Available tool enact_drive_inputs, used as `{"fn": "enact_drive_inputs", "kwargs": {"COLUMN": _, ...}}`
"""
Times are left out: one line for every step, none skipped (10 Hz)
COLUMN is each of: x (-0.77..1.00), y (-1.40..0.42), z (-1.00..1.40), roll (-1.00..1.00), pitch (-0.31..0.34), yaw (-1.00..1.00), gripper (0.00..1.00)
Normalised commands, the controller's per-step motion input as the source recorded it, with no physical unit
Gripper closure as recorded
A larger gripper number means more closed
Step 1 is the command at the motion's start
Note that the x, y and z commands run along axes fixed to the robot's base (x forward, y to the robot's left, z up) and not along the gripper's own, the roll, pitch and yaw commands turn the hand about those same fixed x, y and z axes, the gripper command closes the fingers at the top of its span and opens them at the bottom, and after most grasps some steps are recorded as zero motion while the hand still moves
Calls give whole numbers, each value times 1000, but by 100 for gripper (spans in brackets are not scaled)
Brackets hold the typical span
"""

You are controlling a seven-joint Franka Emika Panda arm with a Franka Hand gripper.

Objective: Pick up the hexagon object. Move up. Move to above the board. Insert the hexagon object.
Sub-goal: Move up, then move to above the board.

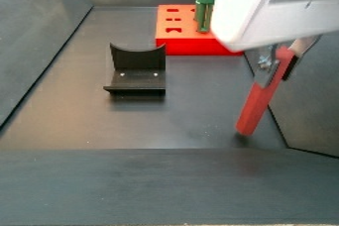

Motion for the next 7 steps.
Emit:
{"fn": "enact_drive_inputs", "kwargs": {"x": -57, "y": 26, "z": 679, "roll": 21, "pitch": 30, "yaw": -11, "gripper": 100}}
{"fn": "enact_drive_inputs", "kwargs": {"x": -49, "y": 15, "z": 563, "roll": 39, "pitch": 51, "yaw": -6, "gripper": 100}}
{"fn": "enact_drive_inputs", "kwargs": {"x": -32, "y": 3, "z": 404, "roll": 66, "pitch": 75, "yaw": 4, "gripper": 100}}
{"fn": "enact_drive_inputs", "kwargs": {"x": -24, "y": -1, "z": 288, "roll": 81, "pitch": 95, "yaw": 15, "gripper": 100}}
{"fn": "enact_drive_inputs", "kwargs": {"x": -18, "y": -2, "z": 172, "roll": 85, "pitch": 106, "yaw": 25, "gripper": 100}}
{"fn": "enact_drive_inputs", "kwargs": {"x": 179, "y": 648, "z": 1000, "roll": 48, "pitch": 63, "yaw": -57, "gripper": 100}}
{"fn": "enact_drive_inputs", "kwargs": {"x": 179, "y": 649, "z": 1000, "roll": 18, "pitch": 70, "yaw": -54, "gripper": 100}}
